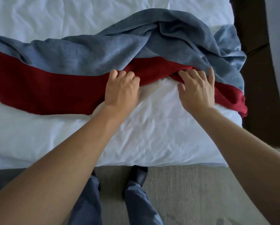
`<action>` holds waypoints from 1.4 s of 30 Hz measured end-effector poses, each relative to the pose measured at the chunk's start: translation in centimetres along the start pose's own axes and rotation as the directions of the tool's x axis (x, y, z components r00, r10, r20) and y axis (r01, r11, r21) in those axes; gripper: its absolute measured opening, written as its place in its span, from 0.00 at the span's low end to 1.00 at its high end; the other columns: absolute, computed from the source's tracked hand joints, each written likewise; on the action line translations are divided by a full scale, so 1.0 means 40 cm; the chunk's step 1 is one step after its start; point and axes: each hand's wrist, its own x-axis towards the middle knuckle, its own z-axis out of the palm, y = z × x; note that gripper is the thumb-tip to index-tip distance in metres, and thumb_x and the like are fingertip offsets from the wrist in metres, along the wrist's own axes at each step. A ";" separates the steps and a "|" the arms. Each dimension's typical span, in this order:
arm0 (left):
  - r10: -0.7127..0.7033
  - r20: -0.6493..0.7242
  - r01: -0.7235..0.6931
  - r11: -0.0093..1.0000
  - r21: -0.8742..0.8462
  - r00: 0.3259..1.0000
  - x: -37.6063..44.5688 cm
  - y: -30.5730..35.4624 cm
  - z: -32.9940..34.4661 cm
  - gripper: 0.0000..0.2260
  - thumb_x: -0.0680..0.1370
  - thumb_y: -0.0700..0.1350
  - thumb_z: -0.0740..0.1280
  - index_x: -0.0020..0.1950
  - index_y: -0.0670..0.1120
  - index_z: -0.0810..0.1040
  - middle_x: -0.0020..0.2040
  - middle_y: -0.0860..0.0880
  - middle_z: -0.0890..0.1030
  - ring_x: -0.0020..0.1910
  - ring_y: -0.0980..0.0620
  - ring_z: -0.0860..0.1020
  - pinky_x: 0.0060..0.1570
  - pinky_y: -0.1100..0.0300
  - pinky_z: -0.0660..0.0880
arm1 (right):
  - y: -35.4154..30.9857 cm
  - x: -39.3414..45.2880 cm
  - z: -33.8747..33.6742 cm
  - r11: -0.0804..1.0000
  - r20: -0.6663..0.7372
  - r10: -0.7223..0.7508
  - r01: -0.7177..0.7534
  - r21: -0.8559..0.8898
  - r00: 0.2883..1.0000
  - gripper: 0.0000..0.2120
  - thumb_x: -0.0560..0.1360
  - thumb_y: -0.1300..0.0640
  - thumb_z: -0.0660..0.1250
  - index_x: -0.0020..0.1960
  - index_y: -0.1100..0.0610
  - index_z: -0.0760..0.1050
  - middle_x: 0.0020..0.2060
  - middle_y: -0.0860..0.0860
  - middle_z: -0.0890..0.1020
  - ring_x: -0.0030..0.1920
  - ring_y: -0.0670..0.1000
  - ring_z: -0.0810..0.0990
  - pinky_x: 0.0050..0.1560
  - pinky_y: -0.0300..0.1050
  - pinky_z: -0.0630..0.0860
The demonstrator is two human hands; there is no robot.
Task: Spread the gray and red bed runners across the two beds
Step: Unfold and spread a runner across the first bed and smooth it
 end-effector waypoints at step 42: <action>-0.055 0.005 0.055 0.995 -0.084 0.998 0.074 0.060 0.018 0.09 0.78 0.45 0.63 0.56 0.46 0.79 0.54 0.44 0.77 0.54 0.42 0.75 0.55 0.49 0.66 | 0.021 -0.040 0.014 0.988 -0.107 -0.043 0.058 0.145 0.993 0.07 0.74 0.58 0.64 0.47 0.57 0.81 0.40 0.52 0.80 0.47 0.57 0.77 0.74 0.57 0.60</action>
